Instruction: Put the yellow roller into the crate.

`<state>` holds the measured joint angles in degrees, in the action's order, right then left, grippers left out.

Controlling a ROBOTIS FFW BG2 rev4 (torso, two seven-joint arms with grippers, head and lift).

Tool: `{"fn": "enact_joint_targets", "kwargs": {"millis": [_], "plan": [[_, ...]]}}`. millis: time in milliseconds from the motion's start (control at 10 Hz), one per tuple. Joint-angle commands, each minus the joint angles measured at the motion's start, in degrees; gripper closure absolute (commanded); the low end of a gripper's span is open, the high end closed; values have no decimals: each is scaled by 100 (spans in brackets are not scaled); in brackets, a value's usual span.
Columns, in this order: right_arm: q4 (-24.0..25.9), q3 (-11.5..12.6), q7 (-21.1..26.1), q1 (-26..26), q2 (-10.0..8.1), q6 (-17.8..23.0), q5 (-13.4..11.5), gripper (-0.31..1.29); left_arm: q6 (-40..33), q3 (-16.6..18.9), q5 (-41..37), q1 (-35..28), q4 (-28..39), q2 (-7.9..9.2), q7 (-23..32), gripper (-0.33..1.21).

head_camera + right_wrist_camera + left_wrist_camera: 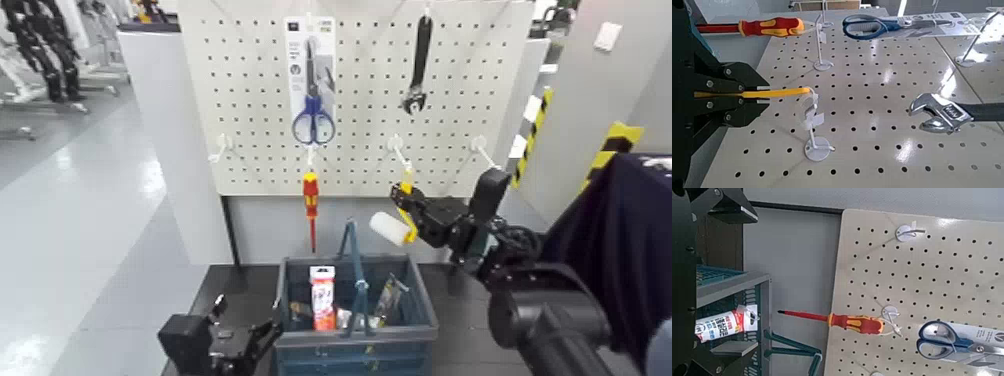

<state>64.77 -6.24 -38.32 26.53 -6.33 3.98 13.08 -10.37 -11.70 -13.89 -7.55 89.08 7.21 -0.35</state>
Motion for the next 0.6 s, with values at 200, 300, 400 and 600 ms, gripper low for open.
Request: {"fn": "enact_joint_targets", "kwargs": {"millis": [200, 300, 400, 600], "plan": [[721, 62, 0, -289, 0, -169, 20, 125, 0, 1, 0, -1, -5, 0, 0, 17], [1037, 114, 44, -421, -9, -327, 2, 125, 0, 1, 0, -1, -5, 0, 0, 17], [1389, 193, 132, -614, -9, -565, -42, 125, 0, 1, 0, -1, -5, 9, 0, 17], [1793, 334, 228, -1010, 17, -802, 20, 125, 0, -8, 0, 8, -5, 18, 0, 17]]}}
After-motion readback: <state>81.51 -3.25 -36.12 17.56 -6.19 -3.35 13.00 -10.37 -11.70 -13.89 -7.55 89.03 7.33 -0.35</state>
